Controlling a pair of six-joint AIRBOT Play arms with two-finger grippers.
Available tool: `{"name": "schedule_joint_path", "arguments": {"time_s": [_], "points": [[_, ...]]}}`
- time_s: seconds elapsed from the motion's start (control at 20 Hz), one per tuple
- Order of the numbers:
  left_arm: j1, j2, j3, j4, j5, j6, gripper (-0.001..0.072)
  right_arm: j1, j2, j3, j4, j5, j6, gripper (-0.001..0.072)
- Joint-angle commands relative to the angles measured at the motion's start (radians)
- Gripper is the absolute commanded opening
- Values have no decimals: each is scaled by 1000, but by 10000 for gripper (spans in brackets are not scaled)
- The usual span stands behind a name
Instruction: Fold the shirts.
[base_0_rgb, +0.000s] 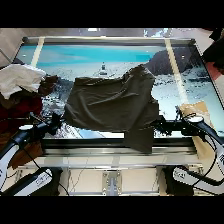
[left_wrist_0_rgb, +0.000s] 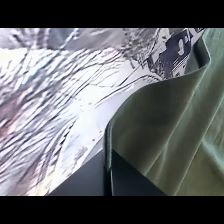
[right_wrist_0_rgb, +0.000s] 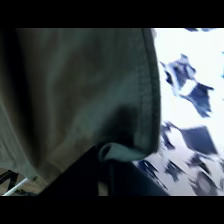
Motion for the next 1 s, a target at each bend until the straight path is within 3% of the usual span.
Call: {"name": "schedule_joint_path", "arguments": {"time_s": [0.0, 0.1, 0.35, 0.45, 0.5, 0.55, 0.6, 0.65, 0.75, 0.95], "points": [[0, 37, 6, -2, -18, 56, 11, 57, 7, 25, 174, 10, -126, 12], [1, 153, 37, 2, -58, 170, 9, 56, 90, 95, 189, 122, -140, 12], [101, 679, 205, 22, -78, 227, 9, 57, 482, 433, -1, 425, -141, 10], [191, 867, 327, 142, -95, 204, 8, 56, 662, 618, -132, 450, -137, 11], [251, 934, 426, 271, -140, 106, 8, 56, 745, 716, -196, 417, -108, 11], [300, 956, 529, 413, -215, 15, 7, 56, 811, 806, -258, 349, -24, 11], [342, 953, 647, 555, -322, -21, 6, 56, 860, 891, -319, 275, 42, 10], [377, 923, 781, 686, -434, -21, 6, 56, 885, 982, -385, 218, 55, 8], [384, 830, 1011, 833, -503, -24, 6, 57, 868, 1163, -488, 214, 81, 7], [358, 581, 1256, 705, -592, 14, 7, 57, 721, 1281, -471, 281, 84, 8]]}}
